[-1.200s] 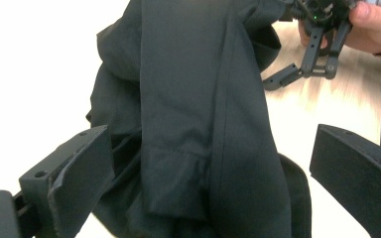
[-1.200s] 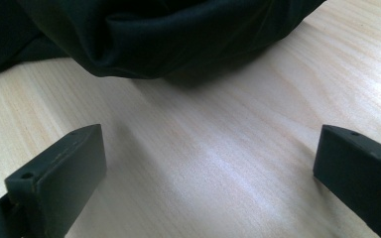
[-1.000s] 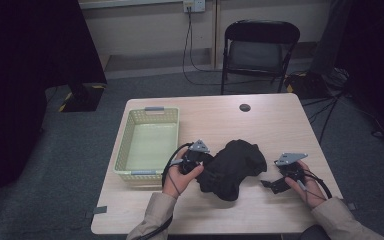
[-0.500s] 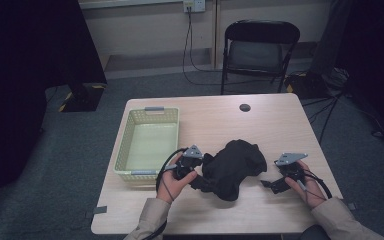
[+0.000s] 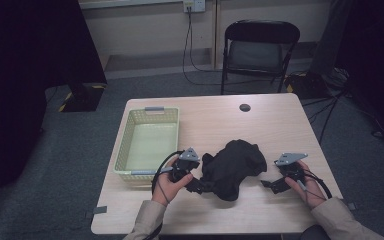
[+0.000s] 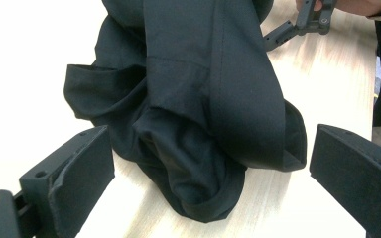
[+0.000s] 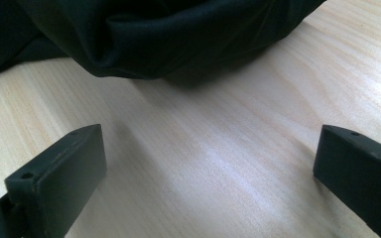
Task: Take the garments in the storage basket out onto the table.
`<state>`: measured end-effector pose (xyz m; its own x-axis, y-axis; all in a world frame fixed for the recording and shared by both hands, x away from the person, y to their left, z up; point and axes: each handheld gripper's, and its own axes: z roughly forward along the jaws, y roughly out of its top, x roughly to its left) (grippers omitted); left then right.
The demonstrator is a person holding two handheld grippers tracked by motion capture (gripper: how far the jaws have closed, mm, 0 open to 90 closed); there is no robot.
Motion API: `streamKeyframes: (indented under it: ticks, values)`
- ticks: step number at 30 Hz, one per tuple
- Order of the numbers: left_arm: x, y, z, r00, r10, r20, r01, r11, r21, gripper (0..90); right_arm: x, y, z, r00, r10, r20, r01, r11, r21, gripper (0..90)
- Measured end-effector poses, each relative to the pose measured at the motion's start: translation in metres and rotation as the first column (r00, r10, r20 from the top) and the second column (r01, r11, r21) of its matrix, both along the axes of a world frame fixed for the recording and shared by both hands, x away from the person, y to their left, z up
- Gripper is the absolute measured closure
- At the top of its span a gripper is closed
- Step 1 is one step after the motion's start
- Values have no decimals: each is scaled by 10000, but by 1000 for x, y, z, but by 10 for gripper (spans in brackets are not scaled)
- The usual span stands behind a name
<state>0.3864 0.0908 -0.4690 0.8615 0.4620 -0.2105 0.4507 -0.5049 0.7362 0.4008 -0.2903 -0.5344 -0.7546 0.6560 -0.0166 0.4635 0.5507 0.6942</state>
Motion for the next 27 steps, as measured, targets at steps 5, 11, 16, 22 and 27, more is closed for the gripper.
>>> streamKeyframes:
  ticks: [5, 11, 16, 22, 27]
  values:
    - [-2, 6, 1, 10000, -36, 2, 36, 10000, 5, 30, 0, 0, 0, 10000, 0, 1, 0, 10000, -1, 0]
    - [-5, 10, 0, 10000, -36, -27, 36, 10000, 8, 31, 0, 0, 0, 10000, 0, 0, 0, 10000, -2, 0]
    - [-6, 15, 0, 10000, 15, -73, -15, 10000, 9, 31, 0, 0, 0, 10000, -1, 0, 1, 10000, -1, 0]
    - [-8, 19, -1, 10000, 8, -91, -8, 10000, 42, 31, 0, 0, 0, 10000, 1, 0, -1, 10000, -1, 0]
    - [-12, 25, -3, 9999, 29, -125, -28, 10000, 94, 31, 0, 0, 0, 10000, -1, 0, 1, 10000, -1, 0]
